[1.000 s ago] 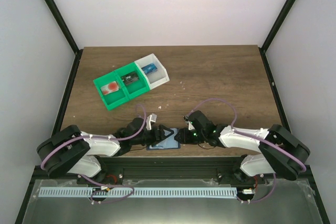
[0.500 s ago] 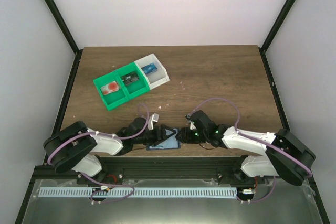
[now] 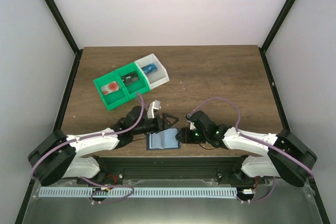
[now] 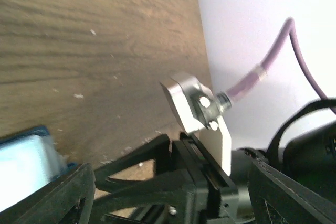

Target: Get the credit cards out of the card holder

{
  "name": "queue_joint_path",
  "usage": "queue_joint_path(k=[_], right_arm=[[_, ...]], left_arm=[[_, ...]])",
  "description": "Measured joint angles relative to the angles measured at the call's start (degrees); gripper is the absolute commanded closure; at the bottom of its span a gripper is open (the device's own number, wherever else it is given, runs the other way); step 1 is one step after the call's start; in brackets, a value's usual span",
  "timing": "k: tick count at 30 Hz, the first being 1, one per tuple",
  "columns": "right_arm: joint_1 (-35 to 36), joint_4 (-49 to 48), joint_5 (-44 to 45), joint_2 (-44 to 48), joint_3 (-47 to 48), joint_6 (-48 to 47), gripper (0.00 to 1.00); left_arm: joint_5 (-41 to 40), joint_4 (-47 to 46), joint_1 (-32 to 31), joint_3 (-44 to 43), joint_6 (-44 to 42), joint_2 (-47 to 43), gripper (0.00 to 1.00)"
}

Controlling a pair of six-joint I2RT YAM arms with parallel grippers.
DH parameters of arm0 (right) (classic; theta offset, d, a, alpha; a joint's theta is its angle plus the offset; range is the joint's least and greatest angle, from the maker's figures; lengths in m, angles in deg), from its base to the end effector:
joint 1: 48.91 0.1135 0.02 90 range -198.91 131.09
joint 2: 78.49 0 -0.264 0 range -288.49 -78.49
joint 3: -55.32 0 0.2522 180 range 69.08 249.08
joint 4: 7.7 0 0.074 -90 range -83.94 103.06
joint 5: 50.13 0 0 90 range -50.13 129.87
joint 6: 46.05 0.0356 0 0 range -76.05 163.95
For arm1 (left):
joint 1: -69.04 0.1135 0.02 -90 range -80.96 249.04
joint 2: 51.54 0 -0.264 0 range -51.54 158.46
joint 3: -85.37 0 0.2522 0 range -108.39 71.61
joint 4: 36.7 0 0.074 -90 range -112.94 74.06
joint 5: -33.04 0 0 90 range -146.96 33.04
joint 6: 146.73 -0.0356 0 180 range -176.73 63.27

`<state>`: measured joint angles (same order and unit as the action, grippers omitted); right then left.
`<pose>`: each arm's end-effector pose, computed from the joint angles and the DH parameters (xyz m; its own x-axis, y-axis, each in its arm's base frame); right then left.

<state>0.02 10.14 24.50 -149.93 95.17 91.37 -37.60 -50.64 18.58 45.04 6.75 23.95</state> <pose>0.1382 0.1730 0.1494 -0.9563 -0.0167 -0.2918 -0.2010 0.7624 0.6151 0.1566 -0.2083 0.1849 -0.9299 -0.1995 -0.3089 0.2065 0.4115 -0.8877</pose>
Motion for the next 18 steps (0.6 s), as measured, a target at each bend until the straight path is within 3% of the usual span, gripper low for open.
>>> queue_joint_path(k=[7, 18], right_arm=[[3.26, 1.05, 0.90, 0.09, 2.05, -0.22, 0.59], [9.55, 5.95, 5.42, -12.28, 15.80, -1.55, 0.58]], left_arm=[[-1.09, 9.73, 8.28, 6.16, -2.40, -11.06, 0.18], [0.22, 19.41, 17.57, 15.45, -1.75, -26.97, 0.19]])
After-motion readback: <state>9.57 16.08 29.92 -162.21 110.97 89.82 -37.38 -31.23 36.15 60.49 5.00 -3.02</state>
